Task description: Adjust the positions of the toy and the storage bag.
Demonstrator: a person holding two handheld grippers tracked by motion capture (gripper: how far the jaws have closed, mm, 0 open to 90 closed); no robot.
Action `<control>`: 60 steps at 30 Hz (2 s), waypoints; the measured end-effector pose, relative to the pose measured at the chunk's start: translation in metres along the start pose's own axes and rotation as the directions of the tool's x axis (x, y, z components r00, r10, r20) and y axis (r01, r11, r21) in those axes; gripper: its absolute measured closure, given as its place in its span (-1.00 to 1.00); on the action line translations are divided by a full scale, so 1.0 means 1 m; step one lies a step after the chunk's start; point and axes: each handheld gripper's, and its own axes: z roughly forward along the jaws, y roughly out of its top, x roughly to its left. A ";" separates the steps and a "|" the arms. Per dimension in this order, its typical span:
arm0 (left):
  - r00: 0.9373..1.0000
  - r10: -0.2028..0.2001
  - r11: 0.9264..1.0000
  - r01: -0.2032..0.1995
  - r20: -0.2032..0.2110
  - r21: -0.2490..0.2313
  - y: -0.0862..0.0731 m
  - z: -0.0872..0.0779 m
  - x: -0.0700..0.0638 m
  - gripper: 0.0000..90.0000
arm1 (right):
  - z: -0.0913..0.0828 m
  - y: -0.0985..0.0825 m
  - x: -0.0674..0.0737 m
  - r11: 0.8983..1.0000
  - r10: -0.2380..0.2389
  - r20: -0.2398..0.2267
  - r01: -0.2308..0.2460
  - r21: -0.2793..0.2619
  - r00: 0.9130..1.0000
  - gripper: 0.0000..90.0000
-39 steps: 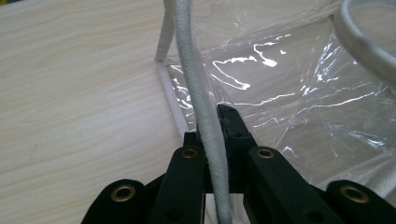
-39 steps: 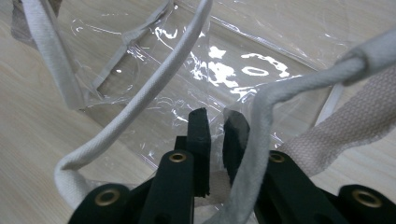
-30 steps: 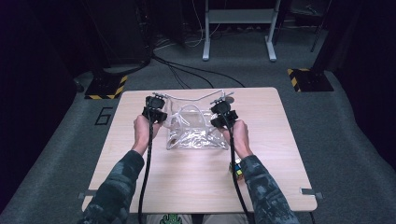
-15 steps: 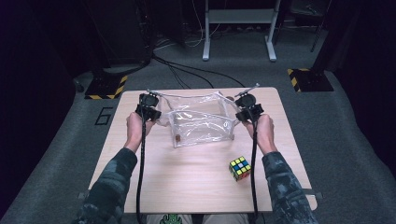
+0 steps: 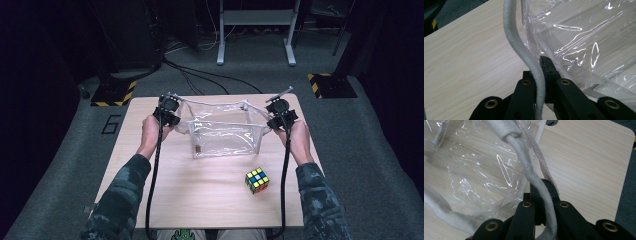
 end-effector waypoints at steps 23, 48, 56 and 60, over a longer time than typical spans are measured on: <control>1.000 -0.013 0.999 0.012 0.023 0.033 0.021 0.018 -0.003 0.88 | -0.004 -0.003 -0.015 0.998 0.048 -0.015 -0.047 0.035 0.999 0.97; 0.994 -0.111 0.967 0.111 0.012 -0.229 0.013 -0.019 -0.001 -0.76 | -0.017 -0.005 -0.003 0.961 0.084 -0.110 -0.109 -0.253 0.990 -0.68; 0.990 -0.134 0.945 0.143 0.051 -0.295 0.007 -0.036 0.002 -0.91 | -0.033 -0.018 -0.010 0.945 0.076 -0.138 -0.115 -0.307 0.988 -0.73; 0.990 -0.126 0.939 0.138 0.056 -0.315 -0.001 -0.043 0.001 -0.95 | -0.037 -0.028 -0.010 0.942 0.066 -0.141 -0.108 -0.316 0.988 -0.77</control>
